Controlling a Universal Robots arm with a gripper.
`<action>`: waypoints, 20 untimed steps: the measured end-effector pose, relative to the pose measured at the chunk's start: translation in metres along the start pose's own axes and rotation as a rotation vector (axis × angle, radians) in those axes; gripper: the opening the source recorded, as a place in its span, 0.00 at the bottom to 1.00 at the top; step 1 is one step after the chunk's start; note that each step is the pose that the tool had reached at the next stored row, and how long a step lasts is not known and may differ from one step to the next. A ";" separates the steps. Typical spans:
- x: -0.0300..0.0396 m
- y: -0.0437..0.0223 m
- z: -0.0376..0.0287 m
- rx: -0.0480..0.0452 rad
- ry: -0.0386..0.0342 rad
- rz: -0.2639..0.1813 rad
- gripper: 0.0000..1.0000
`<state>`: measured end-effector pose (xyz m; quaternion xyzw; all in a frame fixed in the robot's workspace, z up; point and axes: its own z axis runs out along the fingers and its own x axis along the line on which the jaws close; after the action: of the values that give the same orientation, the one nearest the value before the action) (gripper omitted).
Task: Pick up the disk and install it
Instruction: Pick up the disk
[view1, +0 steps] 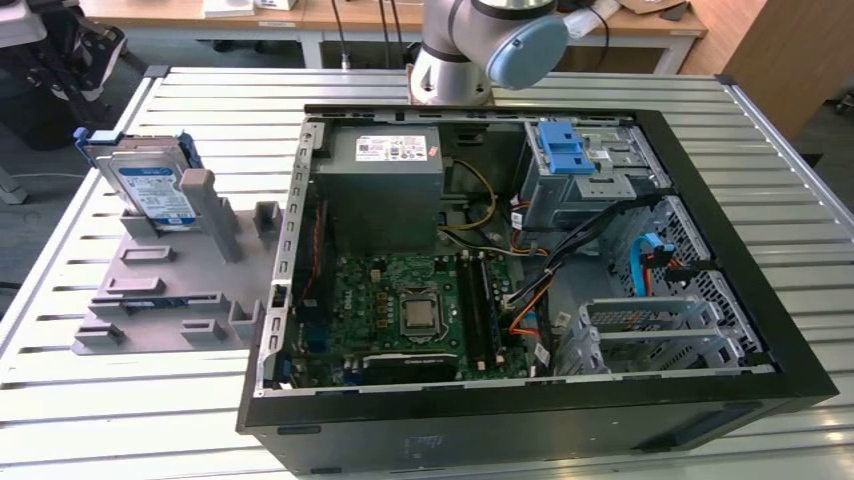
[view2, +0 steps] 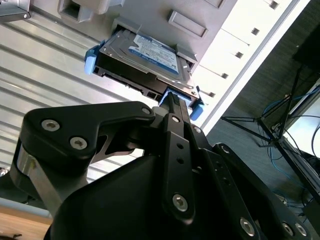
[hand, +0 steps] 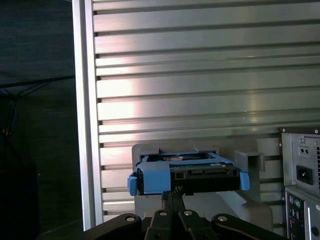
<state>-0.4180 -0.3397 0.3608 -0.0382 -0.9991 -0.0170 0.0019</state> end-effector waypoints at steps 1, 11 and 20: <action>0.0000 0.0000 0.0000 0.0000 0.0000 0.000 0.11; 0.0002 0.0000 0.0000 0.0017 0.0008 -0.027 0.11; 0.0001 0.0000 0.0003 0.0026 0.0054 -0.171 0.11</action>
<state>-0.4182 -0.3397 0.3606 0.0472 -0.9988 -0.0159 0.0032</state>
